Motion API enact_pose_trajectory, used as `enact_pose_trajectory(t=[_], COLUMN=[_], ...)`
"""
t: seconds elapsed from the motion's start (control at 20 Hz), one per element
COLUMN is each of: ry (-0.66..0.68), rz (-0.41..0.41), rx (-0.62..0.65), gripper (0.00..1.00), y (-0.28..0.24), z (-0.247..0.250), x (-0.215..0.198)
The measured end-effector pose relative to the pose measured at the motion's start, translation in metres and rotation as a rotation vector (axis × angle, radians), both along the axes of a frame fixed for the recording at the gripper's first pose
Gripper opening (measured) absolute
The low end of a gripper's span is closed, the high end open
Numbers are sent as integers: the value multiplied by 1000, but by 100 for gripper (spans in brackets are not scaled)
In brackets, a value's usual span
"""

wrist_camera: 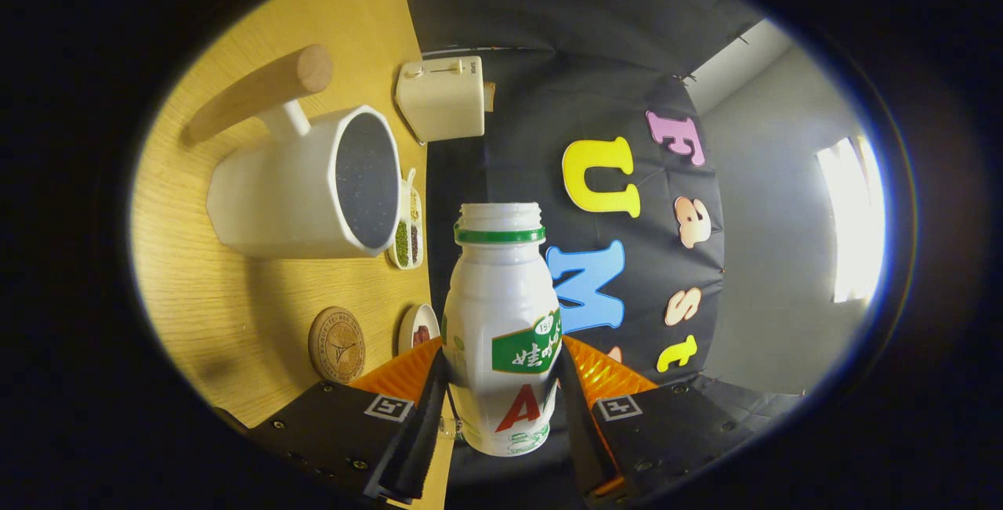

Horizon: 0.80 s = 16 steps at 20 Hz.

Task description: Take the bottle from table, then pour the juice into the cup, finally place the bottle on the coaster

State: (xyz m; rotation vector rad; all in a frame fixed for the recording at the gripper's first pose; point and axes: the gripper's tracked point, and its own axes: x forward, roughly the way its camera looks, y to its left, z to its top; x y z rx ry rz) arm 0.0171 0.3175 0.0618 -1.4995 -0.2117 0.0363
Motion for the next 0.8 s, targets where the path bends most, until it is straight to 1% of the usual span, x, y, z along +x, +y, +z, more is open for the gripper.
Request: enact_pose_trajectory(t=[0.6, 0.8], ry=[-51, -59], rz=[-1, 0], rx=[-116, -134], gripper=[70, 70], y=[2, 3], z=[6, 7], x=[-2, -2])
